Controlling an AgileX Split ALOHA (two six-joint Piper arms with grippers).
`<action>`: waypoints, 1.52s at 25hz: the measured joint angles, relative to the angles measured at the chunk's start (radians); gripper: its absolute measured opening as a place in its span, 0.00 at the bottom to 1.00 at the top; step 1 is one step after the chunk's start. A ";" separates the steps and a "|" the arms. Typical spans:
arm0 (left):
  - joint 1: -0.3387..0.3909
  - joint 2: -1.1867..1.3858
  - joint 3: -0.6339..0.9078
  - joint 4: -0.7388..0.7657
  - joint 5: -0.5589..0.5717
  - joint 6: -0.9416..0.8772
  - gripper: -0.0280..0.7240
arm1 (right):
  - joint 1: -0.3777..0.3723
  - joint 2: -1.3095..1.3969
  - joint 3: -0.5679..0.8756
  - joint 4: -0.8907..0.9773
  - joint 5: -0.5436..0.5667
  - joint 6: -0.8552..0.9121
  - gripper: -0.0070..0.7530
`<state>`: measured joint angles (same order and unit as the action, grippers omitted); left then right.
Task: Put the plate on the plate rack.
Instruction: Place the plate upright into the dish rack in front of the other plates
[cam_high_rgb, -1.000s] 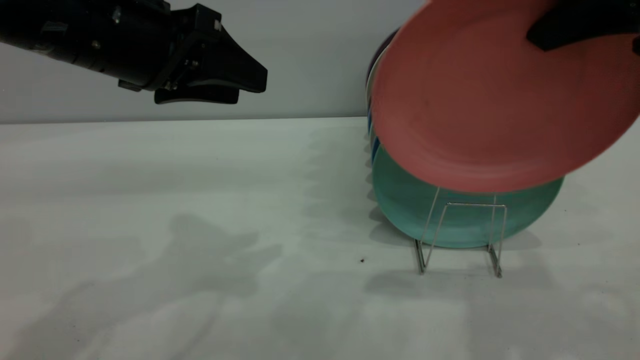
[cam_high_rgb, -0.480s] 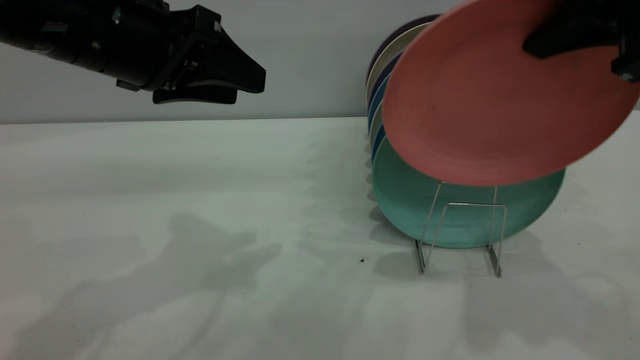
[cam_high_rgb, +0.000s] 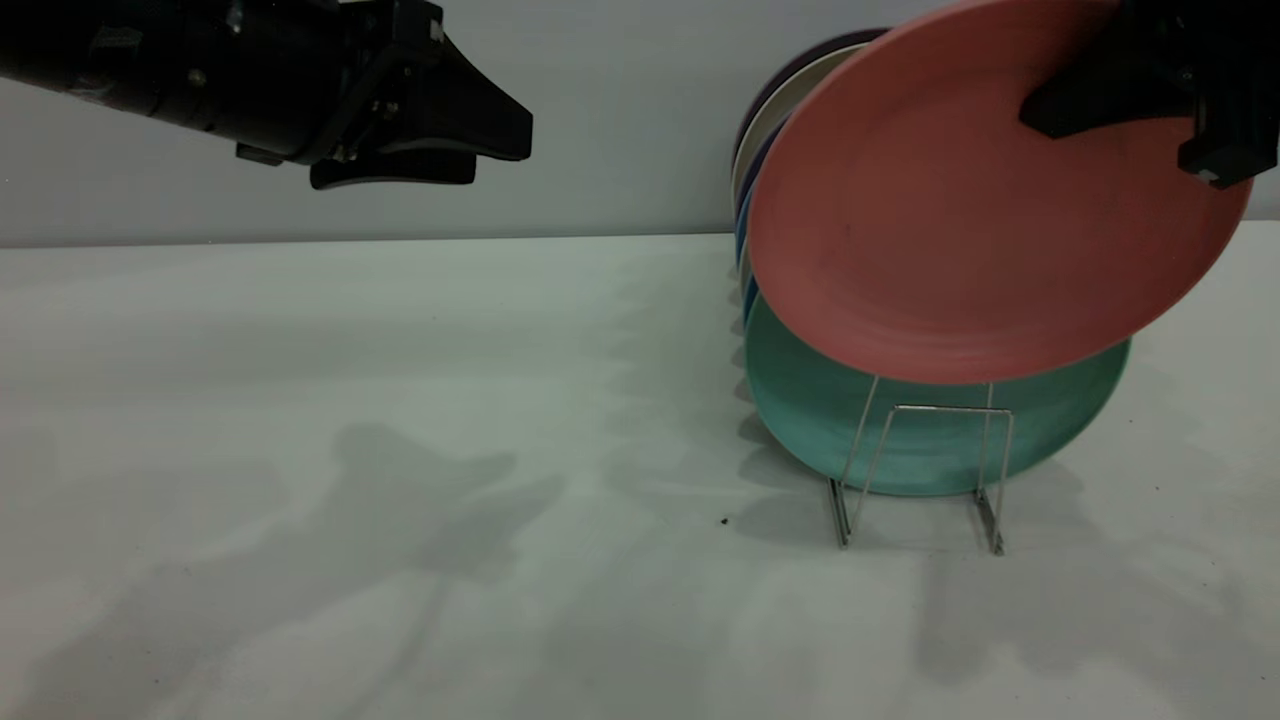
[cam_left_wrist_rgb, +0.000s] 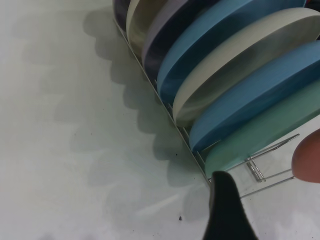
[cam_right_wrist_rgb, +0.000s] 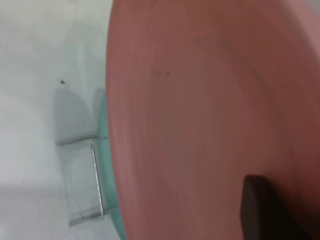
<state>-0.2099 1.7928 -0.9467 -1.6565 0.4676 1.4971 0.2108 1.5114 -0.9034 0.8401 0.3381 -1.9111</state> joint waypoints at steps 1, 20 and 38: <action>0.000 0.000 0.000 0.000 0.000 0.000 0.68 | 0.000 0.004 0.000 0.002 0.000 -0.001 0.18; 0.000 0.000 0.000 -0.001 -0.002 0.012 0.68 | 0.000 0.119 -0.007 0.031 -0.003 -0.006 0.18; 0.000 0.000 0.000 -0.003 -0.003 0.021 0.68 | 0.009 0.211 -0.009 0.170 -0.012 -0.139 0.18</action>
<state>-0.2099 1.7928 -0.9467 -1.6593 0.4648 1.5179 0.2194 1.7226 -0.9123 1.0097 0.3262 -2.0498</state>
